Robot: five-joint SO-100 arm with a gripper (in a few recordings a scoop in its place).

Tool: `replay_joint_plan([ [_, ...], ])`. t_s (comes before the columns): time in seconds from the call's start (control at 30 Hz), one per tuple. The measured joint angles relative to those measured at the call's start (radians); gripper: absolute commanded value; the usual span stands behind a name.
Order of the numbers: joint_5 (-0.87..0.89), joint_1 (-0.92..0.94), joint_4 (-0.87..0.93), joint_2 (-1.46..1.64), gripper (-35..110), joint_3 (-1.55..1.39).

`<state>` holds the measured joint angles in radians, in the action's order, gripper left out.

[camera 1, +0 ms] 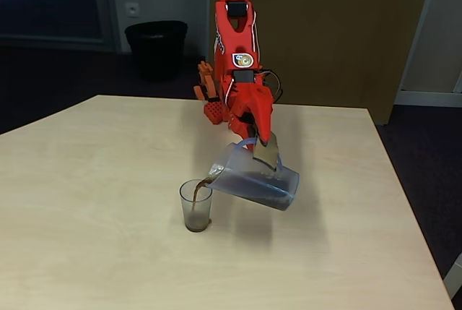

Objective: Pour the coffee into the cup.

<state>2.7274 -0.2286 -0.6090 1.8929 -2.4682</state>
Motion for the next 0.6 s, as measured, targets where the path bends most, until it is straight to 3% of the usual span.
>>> replay_joint_plan([
  [0.6,0.066,0.015,-0.038,0.002,0,0.0],
])
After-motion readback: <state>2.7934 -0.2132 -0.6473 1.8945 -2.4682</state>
